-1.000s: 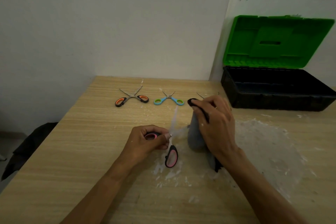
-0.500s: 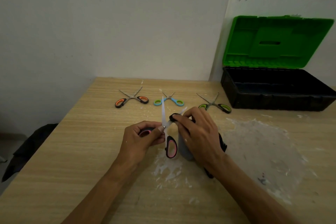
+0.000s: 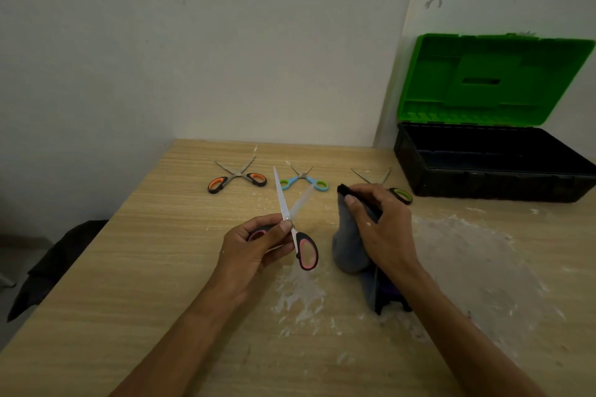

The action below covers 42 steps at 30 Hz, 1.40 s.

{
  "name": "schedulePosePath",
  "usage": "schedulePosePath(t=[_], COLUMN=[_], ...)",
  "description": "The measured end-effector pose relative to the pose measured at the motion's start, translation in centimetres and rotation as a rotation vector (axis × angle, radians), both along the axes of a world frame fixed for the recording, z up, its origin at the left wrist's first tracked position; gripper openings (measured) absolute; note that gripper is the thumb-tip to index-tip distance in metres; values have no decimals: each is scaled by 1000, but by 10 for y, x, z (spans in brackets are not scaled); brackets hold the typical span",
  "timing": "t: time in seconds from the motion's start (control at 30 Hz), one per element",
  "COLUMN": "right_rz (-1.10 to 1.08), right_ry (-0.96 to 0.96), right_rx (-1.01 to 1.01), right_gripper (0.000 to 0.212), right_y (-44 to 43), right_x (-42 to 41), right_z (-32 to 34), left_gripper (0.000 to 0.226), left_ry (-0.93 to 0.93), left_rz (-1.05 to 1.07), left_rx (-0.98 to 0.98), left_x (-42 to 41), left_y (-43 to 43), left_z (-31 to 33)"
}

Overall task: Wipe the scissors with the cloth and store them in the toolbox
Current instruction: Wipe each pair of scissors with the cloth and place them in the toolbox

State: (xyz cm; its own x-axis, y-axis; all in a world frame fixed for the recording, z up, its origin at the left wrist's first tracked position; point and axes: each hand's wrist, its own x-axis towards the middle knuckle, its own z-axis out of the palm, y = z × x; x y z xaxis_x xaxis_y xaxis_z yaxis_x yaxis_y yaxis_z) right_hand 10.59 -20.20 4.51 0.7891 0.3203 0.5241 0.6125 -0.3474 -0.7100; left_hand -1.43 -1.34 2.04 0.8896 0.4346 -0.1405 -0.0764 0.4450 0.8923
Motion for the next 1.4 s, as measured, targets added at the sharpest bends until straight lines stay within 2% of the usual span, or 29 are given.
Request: schedulePosePath(t=[0.2,0.37,0.4,0.47,0.53,0.57,0.63,0.7,0.8,0.93,1.0,1.07,1.17,1.27,1.4], right_rz=[15,0,21,65,-34,-104,-104,18,128,221,233,201,159,154,155], right_ry=[48,33,59,105,9,-97,-238,-123,119,218,222,204,184,183,196], right_rx=[23,-71,-135,-391,-624,-607,-405,-250,-231,-164,-145,-117,-76,-65,0], right_gripper=[21,14,11,15,24,25,24,28,30,11,11,16,19,21,14], right_y=[1,0,-1,-3,-3,-2,4,12,21,20,16,11,6,3,0], right_x=[2,5,7,8,3,-2,-15,-29,-44,-44,-39,-33,-23,-18,-14], right_z=[-2,-5,-4,-5,-7,-7,-2,6,6,5,8,12,16,17,16], left_gripper=[22,28,28,24,23,23,22,19,13,15,24,32,31,28,30], left_ry=[3,-15,-17,-5,15,20,10,-13,-21,-58,-82,-68,-42,-54,-89], left_rz=[20,113,116,88,52,44,41,43,40,25,34,56,90,58,30], left_rx=[-39,154,156,112,47,19,-24,-55,-53,-47,-9,109,278,336,357], left_x=[0,0,0,0,0,1,2,3,5,7,8,7,5,7,13], left_y=[3,1,1,1,1,1,0,-2,-7,-12,-11,-9,-4,-4,-6], left_z=[2,3,3,2,1,1,2,3,5,7,7,7,4,5,12])
